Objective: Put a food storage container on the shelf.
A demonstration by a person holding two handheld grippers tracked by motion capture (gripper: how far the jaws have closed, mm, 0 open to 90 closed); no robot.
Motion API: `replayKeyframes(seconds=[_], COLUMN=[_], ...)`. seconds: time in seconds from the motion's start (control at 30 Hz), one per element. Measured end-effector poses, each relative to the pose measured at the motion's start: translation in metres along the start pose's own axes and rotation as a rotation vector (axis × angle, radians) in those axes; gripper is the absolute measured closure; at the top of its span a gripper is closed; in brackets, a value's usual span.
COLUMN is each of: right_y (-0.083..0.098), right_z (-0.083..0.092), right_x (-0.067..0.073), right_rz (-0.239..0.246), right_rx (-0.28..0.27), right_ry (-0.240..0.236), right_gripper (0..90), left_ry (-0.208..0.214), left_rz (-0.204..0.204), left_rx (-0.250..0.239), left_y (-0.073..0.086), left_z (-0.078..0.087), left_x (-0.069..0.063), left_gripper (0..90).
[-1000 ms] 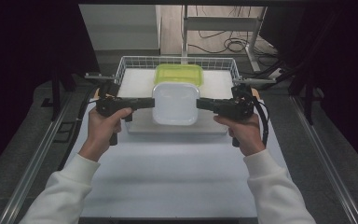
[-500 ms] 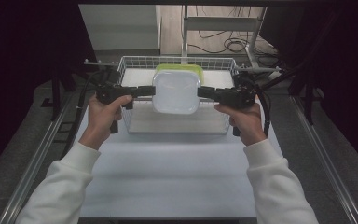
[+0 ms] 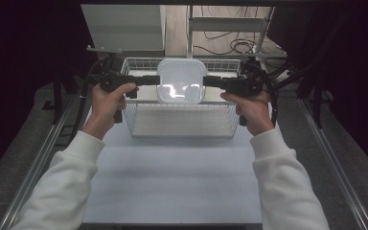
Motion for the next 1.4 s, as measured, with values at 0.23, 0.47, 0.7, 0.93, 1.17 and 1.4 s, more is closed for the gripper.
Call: replayKeyframes(seconds=[0.23,0.47,0.7,0.93,1.17,1.4], right_y=[-0.018,-0.032,-0.036,-0.038,-0.036,-0.037], right_z=[-0.007,-0.012,-0.021,-0.026,-0.03,-0.033], right_x=[-0.008,-0.018,-0.035,-0.043,-0.051,-0.057], right_rz=[-0.03,-0.047,-0.1,-0.12,-0.157,-0.198], right_rx=[0.004,-0.006,0.013,0.019,0.021,0.019], right_ry=[0.0,-0.002,0.004,-0.001,0.009,0.001], right_gripper=[78.2,78.2,78.3,78.3,78.3,78.3], left_ry=[-0.006,-0.007,-0.005,-0.005,-0.013,0.005], left_rz=[0.021,0.033,0.075,0.095,0.114,0.158], left_rx=[-0.001,0.003,0.01,0.018,0.028,0.023], left_y=[-0.02,-0.039,-0.044,-0.044,-0.043,-0.044], left_z=[-0.004,-0.011,-0.021,-0.025,-0.029,-0.032], left_x=[0.009,0.018,0.032,0.036,0.043,0.047], left_gripper=[79.0,78.9,78.9,79.0,79.1,79.3])
Point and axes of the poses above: each handheld gripper's, and its own axes: z roughly backward along the jaws, y roughly out of its underside, x roughly to its left, the point moved 8 cm from there along -z, roughly forward along the jaws, and after that the axes turned 1 degree about -y, right-handed, at the moved point
